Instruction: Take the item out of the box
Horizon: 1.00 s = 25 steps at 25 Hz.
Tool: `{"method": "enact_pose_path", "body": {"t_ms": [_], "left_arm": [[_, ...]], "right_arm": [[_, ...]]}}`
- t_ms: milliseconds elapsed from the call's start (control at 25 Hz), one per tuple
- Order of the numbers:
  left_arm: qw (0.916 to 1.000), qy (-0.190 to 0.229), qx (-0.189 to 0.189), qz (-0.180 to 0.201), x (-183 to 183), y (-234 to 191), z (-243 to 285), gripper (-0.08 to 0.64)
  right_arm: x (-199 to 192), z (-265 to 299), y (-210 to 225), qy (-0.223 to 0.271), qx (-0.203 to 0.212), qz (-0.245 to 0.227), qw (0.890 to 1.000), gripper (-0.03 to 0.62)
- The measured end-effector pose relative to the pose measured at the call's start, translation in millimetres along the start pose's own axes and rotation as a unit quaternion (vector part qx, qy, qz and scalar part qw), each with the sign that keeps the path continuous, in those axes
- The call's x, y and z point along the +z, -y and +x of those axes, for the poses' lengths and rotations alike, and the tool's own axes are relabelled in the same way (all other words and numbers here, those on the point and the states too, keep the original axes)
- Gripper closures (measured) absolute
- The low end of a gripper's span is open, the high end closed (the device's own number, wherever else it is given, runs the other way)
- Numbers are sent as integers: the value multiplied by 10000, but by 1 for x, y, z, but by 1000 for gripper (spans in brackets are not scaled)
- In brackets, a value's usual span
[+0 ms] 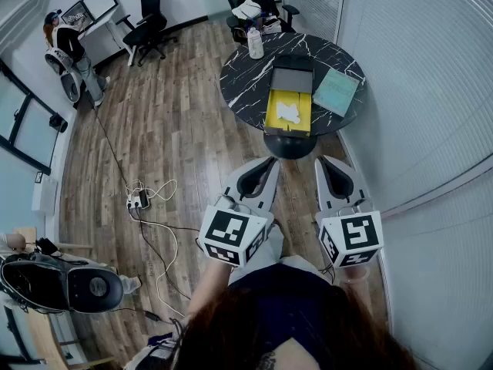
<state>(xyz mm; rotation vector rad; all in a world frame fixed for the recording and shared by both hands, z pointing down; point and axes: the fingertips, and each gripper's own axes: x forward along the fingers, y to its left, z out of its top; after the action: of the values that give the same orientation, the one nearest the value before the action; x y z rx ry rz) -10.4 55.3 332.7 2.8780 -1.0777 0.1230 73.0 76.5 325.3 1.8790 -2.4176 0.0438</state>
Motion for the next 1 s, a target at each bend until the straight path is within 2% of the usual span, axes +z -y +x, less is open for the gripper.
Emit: {"method": "enact_pose_path", "body": {"t_ms": [440,1000], "left_arm": [[10000,6,-14,-50,1,-16,16,531],[9998,5,98,-154,1,-61,52,531]], "right_arm": [[-2,17,2,-34,128,88,9999,568],[-8,67,16,-184,221,-40,9996,568]]}}
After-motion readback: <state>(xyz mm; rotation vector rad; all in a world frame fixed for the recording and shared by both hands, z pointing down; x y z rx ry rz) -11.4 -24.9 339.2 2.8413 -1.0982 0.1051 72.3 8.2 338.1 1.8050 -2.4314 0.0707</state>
